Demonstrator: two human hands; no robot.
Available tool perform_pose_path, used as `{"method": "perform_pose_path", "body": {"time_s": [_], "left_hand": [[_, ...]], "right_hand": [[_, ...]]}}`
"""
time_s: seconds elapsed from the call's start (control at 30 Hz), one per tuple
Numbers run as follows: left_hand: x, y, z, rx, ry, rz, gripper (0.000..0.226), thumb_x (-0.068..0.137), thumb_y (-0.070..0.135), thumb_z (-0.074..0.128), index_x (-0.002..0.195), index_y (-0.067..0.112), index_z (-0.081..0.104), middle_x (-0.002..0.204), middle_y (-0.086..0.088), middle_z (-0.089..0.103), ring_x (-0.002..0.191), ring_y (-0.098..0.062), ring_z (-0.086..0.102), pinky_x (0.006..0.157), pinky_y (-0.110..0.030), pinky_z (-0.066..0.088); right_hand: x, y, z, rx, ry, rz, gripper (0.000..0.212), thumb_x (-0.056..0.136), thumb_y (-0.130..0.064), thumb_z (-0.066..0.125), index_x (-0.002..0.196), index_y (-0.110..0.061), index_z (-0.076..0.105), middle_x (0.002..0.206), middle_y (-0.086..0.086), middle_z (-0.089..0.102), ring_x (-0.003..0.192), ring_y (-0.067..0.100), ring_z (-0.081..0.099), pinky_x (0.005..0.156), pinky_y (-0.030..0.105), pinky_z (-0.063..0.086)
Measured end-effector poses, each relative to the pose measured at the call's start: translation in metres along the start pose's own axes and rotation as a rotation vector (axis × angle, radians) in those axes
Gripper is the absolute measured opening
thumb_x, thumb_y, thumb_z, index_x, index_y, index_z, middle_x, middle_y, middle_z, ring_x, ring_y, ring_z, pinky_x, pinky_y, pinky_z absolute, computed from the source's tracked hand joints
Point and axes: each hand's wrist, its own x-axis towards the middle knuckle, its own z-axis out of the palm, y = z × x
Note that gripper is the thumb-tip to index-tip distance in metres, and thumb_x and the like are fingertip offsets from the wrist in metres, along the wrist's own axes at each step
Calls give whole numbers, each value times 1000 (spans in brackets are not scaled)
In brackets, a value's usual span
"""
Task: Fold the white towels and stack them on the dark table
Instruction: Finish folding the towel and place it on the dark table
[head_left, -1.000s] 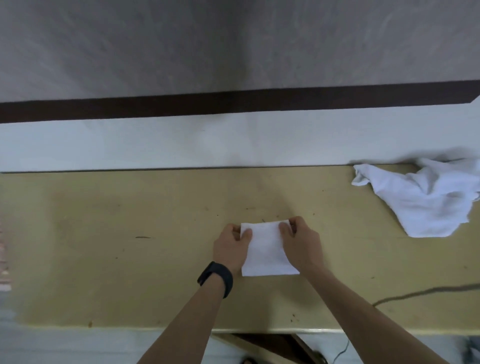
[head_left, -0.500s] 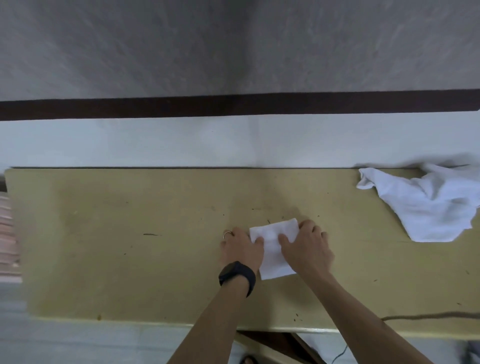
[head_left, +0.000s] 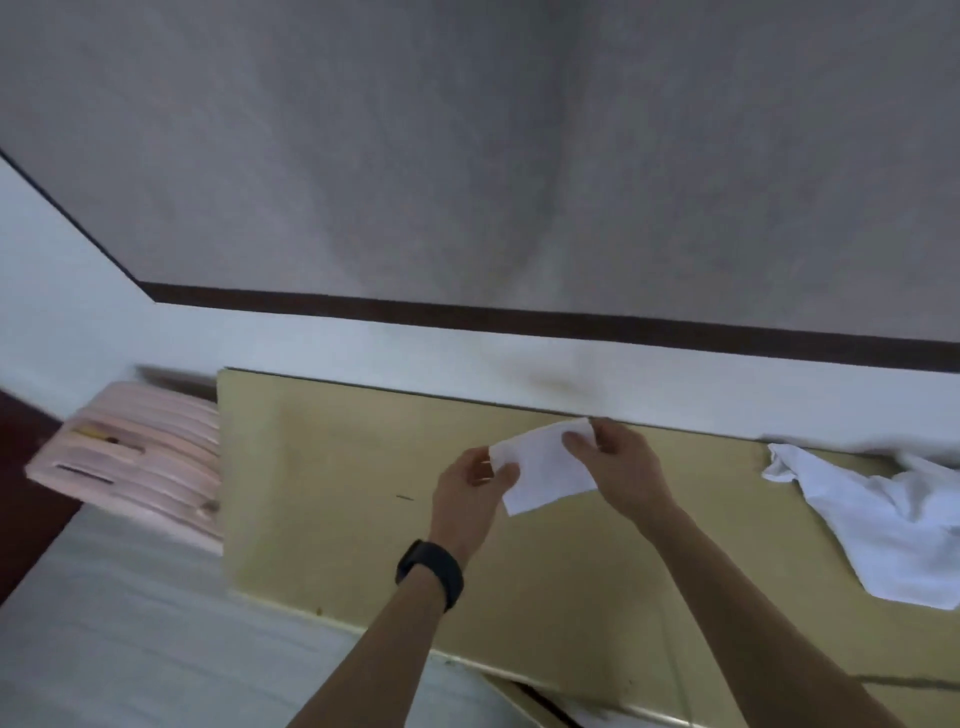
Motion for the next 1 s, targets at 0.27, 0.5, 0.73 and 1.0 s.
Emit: {"method": "perform_pose_path", "body": {"time_s": [0.27,0.5,0.73,1.0], "left_hand": [[-68,111,-224,-158,387,223,19,86,19,72,80,7,58,70,2,52,67,-11,49,66,-24,42],[-197,127,-489,-171,742,364,15,84,20,75,95,14,69,73,-10,58,70,-23,59,66,-41,50],[-403,90,-730,67,1110,439,22,85,41,71,106,37,66,88,1,73,88,-18,71,82,-49,58],[-642,-2,-870,222,1503,278,8,89,36,67,96,39,68,73,18,60,75,-15,62,76,-41,58]], "right_hand": [[-60,-259,82,-26,-163,-578,13,96,-35,59,84,-30,57,75,-13,58,73,0,53,60,8,35],[-190,-468,237,-48,-497,-903,9,89,-35,66,92,-28,63,88,-12,68,85,12,64,73,25,46],[-419,-615,410,-11,-760,-1261,10,95,-38,58,99,-31,63,88,-5,71,88,13,65,77,26,47],[-688,-659,567,27,-1130,-1603,21,98,-38,54,117,-35,63,93,-14,67,88,-1,62,70,7,41]]}}
